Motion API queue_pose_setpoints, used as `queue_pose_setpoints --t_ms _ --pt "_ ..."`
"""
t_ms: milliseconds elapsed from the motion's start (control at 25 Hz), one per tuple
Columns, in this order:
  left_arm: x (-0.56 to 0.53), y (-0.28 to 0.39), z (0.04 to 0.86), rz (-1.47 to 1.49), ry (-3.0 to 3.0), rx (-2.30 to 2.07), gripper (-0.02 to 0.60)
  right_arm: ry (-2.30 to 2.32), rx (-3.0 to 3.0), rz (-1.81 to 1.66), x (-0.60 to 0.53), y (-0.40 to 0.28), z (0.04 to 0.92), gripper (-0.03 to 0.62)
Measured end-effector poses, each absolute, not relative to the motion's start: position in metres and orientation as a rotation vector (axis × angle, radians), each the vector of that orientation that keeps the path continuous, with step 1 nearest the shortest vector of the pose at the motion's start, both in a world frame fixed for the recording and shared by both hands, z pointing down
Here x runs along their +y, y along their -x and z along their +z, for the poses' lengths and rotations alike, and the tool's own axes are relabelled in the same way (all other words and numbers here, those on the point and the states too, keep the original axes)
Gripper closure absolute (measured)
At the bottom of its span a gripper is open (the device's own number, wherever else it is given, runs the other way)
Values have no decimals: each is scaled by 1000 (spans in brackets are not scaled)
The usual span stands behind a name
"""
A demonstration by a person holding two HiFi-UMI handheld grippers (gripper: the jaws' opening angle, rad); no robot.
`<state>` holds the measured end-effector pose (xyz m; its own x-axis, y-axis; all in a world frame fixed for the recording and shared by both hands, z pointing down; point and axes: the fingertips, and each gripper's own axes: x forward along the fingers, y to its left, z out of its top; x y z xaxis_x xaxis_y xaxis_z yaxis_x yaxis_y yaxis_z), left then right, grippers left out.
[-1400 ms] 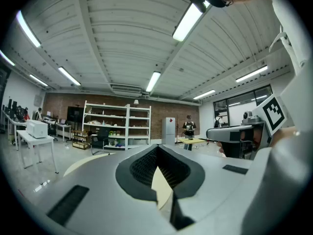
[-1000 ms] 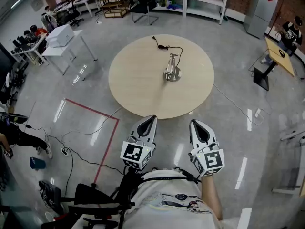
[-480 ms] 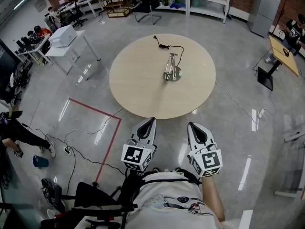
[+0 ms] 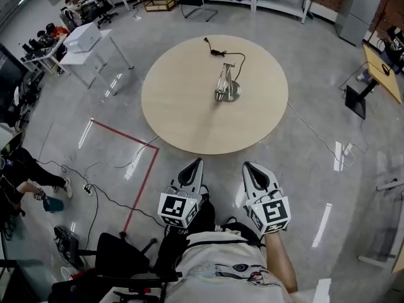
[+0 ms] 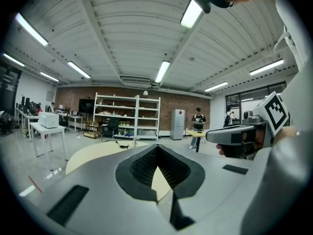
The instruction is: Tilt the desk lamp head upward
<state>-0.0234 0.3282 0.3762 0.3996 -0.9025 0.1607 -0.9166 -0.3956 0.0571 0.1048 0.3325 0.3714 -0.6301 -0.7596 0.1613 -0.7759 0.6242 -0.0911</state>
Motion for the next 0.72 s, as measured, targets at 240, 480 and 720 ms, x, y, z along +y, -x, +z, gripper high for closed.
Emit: queue_pose_setpoints --t_ms 240,480,720 --pt "266 44 388 141 -2514 -1614 591 -1305 -2704 229 276 -84 383 591" --pt "168 68 380 128 -2563 -1544 592 -1354 -2685 205 189 -56 375 591" --pt "92 92 380 158 -2595 -1458 592 -1362 -2662 178 116 -23 368 592"
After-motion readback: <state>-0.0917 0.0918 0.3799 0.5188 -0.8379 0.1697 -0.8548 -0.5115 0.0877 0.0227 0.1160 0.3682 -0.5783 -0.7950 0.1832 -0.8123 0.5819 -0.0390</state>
